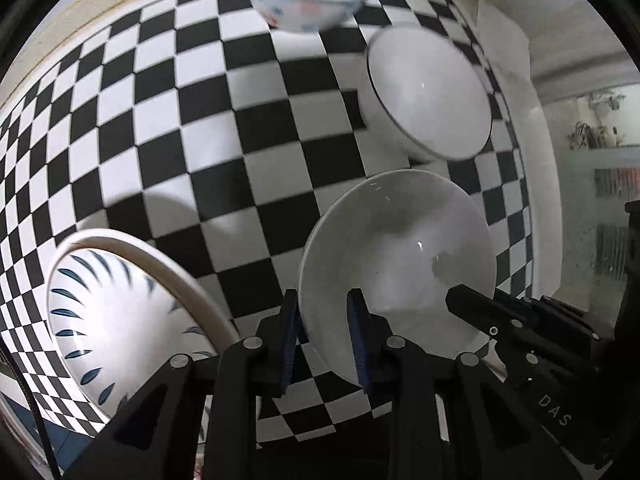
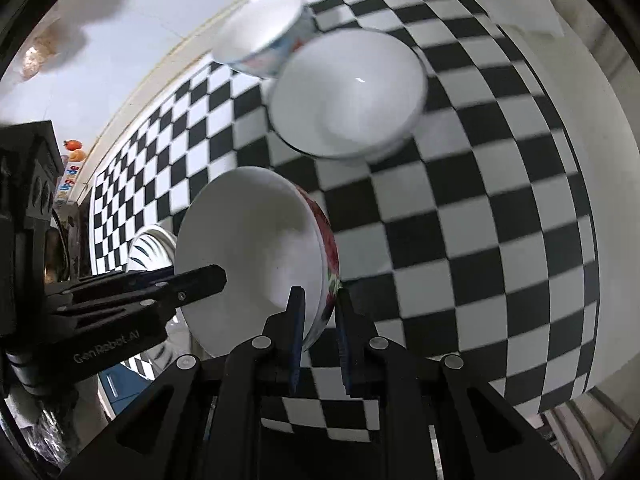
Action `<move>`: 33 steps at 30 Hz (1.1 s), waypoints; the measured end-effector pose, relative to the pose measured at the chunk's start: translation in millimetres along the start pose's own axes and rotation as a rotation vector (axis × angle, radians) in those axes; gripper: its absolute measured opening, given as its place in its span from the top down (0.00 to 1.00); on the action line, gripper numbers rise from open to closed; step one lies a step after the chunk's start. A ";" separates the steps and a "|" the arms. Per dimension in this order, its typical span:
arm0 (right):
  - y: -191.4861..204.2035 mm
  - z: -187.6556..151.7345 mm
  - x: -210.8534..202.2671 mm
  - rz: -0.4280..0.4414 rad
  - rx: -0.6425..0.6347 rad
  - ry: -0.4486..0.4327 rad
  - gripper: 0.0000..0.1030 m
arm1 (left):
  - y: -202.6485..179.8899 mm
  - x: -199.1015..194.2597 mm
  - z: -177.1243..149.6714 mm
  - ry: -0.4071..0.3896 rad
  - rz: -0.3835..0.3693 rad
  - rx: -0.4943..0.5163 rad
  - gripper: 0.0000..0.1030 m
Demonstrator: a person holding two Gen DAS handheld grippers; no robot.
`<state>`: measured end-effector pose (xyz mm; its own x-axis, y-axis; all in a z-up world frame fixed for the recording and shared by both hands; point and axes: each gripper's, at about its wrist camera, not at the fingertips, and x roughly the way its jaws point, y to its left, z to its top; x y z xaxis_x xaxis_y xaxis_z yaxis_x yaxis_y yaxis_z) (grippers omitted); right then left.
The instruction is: Organize plates and bowls
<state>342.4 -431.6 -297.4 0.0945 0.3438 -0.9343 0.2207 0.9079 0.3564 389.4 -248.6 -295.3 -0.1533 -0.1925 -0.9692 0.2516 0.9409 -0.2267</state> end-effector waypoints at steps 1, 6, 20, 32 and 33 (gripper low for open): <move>-4.3 -2.0 2.6 -0.002 0.006 0.006 0.84 | -2.9 3.4 -0.5 0.006 0.006 0.004 0.79; -17.9 -7.8 9.7 -0.013 0.021 0.018 0.84 | -7.5 16.7 -2.1 0.035 0.024 0.018 0.79; -17.8 -9.4 19.7 -0.024 0.008 0.045 0.84 | -18.9 38.9 -5.1 0.052 0.048 0.022 0.79; -24.2 -6.6 12.4 -0.011 0.034 0.065 0.80 | -16.8 6.9 -15.5 -0.003 0.047 -0.004 0.78; -26.2 -6.0 7.8 -0.010 0.040 0.063 0.76 | -15.1 -4.4 -17.2 -0.029 0.045 -0.010 0.77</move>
<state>331.6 -451.2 -314.0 0.0315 0.3505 -0.9360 0.2599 0.9014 0.3463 369.8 -257.1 -286.0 -0.1144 -0.1582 -0.9808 0.2482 0.9514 -0.1824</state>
